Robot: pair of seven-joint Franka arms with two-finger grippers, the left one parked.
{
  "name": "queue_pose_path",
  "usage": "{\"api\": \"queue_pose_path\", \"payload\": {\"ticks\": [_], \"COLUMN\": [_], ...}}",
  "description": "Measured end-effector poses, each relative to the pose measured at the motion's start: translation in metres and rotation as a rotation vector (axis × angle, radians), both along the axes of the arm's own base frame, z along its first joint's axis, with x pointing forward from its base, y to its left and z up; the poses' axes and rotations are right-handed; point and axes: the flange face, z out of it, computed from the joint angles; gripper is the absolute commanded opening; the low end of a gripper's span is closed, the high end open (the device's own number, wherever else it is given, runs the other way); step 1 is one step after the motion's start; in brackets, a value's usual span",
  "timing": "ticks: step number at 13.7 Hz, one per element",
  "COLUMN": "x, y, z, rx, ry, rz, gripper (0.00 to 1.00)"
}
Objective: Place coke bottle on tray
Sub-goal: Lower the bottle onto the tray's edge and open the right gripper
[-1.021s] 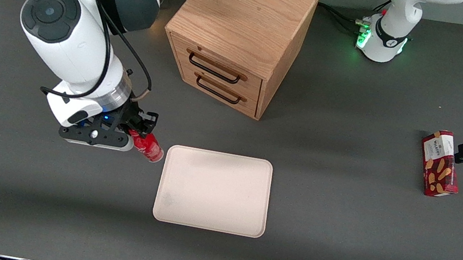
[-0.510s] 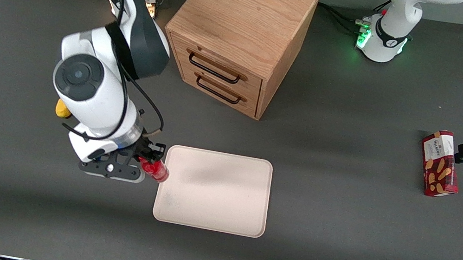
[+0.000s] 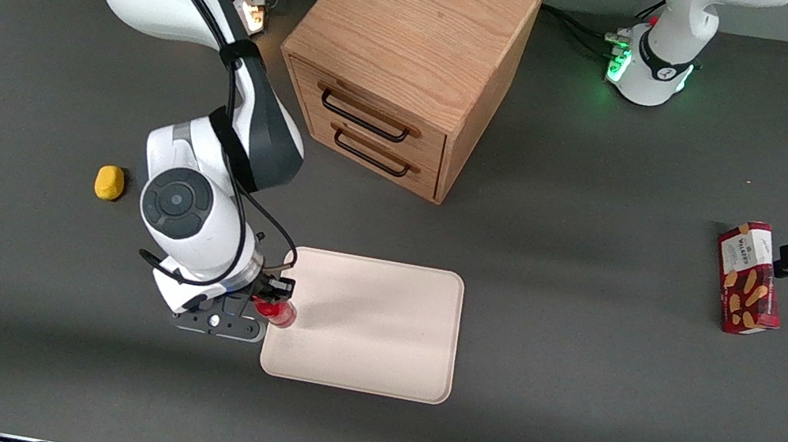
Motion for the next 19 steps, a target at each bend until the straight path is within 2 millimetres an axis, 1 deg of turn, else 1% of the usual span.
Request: {"api": "queue_pose_path", "payload": {"ticks": [2, 6, 10, 11, 12, 13, 14, 19], "x": [0.000, -0.001, -0.001, -0.001, -0.001, -0.002, -0.002, 0.000], "y": [0.000, 0.001, 0.002, 0.002, 0.002, 0.002, 0.002, 0.003], "z": [-0.010, -0.023, -0.044, -0.050, -0.052, -0.053, -0.053, -0.047], "rx": [0.003, -0.002, -0.001, -0.001, -0.001, -0.002, -0.001, 0.008], "ry": [0.000, 0.019, 0.018, 0.018, 0.019, 0.020, 0.020, 0.002], "rz": [0.000, 0.001, 0.002, 0.003, 0.003, 0.003, 0.001, -0.005], "gripper": [0.13, 0.13, 0.14, 0.22, 0.66, 0.93, 1.00, 1.00]}}
